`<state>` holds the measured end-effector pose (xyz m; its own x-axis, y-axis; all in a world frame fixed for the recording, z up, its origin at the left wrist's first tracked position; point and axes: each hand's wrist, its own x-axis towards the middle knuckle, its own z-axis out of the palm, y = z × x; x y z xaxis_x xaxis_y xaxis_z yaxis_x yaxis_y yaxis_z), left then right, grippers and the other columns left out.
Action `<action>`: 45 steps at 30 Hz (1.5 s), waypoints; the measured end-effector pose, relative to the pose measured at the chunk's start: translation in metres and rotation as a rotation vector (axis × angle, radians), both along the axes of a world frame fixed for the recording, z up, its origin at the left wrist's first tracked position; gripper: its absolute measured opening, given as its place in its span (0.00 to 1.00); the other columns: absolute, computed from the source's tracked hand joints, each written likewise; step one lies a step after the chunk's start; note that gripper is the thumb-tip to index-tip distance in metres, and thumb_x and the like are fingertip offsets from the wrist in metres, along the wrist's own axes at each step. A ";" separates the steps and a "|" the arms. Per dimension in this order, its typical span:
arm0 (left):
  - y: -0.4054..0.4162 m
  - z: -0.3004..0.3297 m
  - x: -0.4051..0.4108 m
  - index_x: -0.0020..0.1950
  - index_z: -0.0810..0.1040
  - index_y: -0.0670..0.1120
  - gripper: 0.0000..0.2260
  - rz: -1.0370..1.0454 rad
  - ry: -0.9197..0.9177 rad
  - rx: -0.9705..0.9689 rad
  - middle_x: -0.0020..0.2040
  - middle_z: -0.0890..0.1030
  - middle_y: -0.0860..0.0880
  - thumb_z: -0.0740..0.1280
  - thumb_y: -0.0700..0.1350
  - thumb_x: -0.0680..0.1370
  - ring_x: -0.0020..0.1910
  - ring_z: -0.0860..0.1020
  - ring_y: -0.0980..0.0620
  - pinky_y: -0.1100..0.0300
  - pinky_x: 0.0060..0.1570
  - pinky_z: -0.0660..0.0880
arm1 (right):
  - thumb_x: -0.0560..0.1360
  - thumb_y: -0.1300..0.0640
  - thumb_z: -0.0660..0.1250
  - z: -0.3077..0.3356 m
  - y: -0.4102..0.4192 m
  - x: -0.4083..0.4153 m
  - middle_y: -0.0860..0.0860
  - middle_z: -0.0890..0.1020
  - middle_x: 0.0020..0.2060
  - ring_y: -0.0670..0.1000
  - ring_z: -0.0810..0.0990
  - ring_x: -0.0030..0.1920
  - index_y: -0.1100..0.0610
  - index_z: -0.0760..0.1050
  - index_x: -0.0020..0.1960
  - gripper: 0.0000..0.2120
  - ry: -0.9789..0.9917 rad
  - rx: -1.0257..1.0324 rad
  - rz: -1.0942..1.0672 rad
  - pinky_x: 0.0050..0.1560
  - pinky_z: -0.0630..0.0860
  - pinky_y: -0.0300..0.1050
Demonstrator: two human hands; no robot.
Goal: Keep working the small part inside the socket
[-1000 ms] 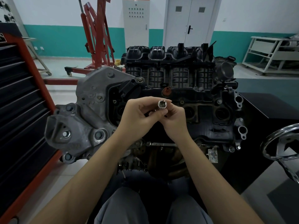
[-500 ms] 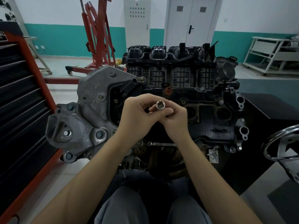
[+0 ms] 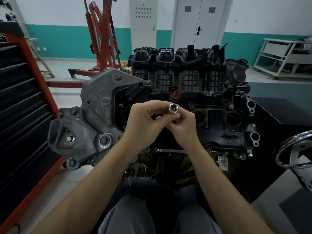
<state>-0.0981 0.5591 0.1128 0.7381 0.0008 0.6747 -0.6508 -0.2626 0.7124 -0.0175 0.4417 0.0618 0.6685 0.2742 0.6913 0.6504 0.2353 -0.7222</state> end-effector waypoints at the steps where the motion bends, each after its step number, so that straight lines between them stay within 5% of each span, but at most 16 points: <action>1: 0.001 0.000 0.000 0.52 0.83 0.45 0.11 -0.025 0.005 -0.012 0.47 0.85 0.49 0.72 0.33 0.72 0.50 0.83 0.53 0.59 0.53 0.79 | 0.72 0.68 0.70 0.000 -0.001 0.000 0.45 0.84 0.45 0.47 0.83 0.49 0.56 0.79 0.51 0.11 -0.005 -0.012 0.006 0.51 0.76 0.39; 5: 0.002 0.000 0.001 0.55 0.81 0.43 0.13 -0.109 0.030 -0.050 0.50 0.84 0.44 0.71 0.32 0.73 0.52 0.83 0.49 0.55 0.56 0.78 | 0.72 0.68 0.69 0.000 0.000 -0.001 0.41 0.85 0.41 0.43 0.83 0.45 0.52 0.80 0.48 0.12 0.051 0.003 -0.007 0.47 0.77 0.36; 10: -0.006 -0.003 0.002 0.48 0.83 0.45 0.10 0.069 -0.020 -0.033 0.44 0.85 0.50 0.75 0.34 0.70 0.46 0.84 0.53 0.58 0.50 0.80 | 0.70 0.68 0.73 -0.001 0.003 0.000 0.53 0.85 0.40 0.53 0.84 0.45 0.62 0.81 0.46 0.06 0.069 0.014 -0.051 0.49 0.80 0.50; 15: -0.002 -0.002 0.003 0.54 0.82 0.41 0.10 -0.030 0.009 -0.034 0.49 0.85 0.46 0.70 0.32 0.74 0.52 0.83 0.52 0.58 0.55 0.78 | 0.73 0.67 0.69 0.001 0.000 -0.002 0.41 0.85 0.41 0.41 0.82 0.45 0.52 0.79 0.48 0.11 0.067 -0.015 -0.009 0.47 0.76 0.34; 22: -0.004 -0.006 0.006 0.49 0.84 0.42 0.06 0.178 -0.039 0.038 0.44 0.85 0.50 0.74 0.36 0.72 0.46 0.83 0.57 0.62 0.49 0.79 | 0.69 0.69 0.73 -0.002 0.006 0.000 0.50 0.85 0.40 0.51 0.84 0.44 0.60 0.81 0.47 0.09 0.075 0.014 -0.083 0.48 0.79 0.44; 28: -0.003 -0.006 0.006 0.60 0.80 0.42 0.12 0.093 -0.003 0.103 0.53 0.84 0.49 0.67 0.35 0.78 0.55 0.81 0.58 0.63 0.58 0.76 | 0.72 0.67 0.68 0.008 0.000 -0.005 0.40 0.84 0.39 0.41 0.82 0.44 0.50 0.78 0.46 0.12 0.061 -0.113 -0.088 0.47 0.76 0.36; 34: 0.003 0.010 0.001 0.57 0.80 0.38 0.09 -0.009 -0.082 0.107 0.51 0.84 0.47 0.65 0.32 0.78 0.54 0.82 0.55 0.62 0.56 0.76 | 0.72 0.70 0.70 0.026 -0.004 -0.019 0.51 0.84 0.45 0.50 0.84 0.49 0.58 0.79 0.52 0.12 0.008 -0.099 -0.088 0.53 0.79 0.46; 39: -0.001 0.031 -0.015 0.53 0.79 0.45 0.12 -0.034 -0.188 0.139 0.46 0.83 0.63 0.66 0.30 0.77 0.50 0.81 0.63 0.70 0.51 0.74 | 0.71 0.75 0.66 0.047 -0.016 -0.035 0.58 0.82 0.50 0.54 0.82 0.53 0.60 0.76 0.57 0.18 -0.028 -0.110 -0.028 0.57 0.77 0.49; 42: -0.010 0.039 -0.028 0.53 0.79 0.45 0.10 -0.014 -0.236 0.111 0.46 0.84 0.57 0.66 0.32 0.77 0.49 0.81 0.60 0.69 0.50 0.75 | 0.68 0.77 0.58 0.060 -0.032 -0.046 0.58 0.81 0.53 0.54 0.80 0.58 0.61 0.75 0.60 0.24 -0.028 -0.099 -0.043 0.61 0.75 0.48; 45: -0.024 0.038 -0.044 0.52 0.80 0.44 0.09 -0.093 -0.234 0.026 0.42 0.84 0.49 0.65 0.33 0.77 0.46 0.83 0.55 0.65 0.50 0.76 | 0.68 0.78 0.57 0.069 -0.058 -0.057 0.52 0.83 0.48 0.49 0.82 0.54 0.57 0.79 0.53 0.24 -0.027 -0.098 -0.156 0.59 0.76 0.43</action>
<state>-0.1425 0.5352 0.1512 0.5581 -0.0790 0.8260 -0.8193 -0.2105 0.5334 -0.0741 0.3833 0.1308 0.6894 0.2360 0.6848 0.6933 0.0592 -0.7183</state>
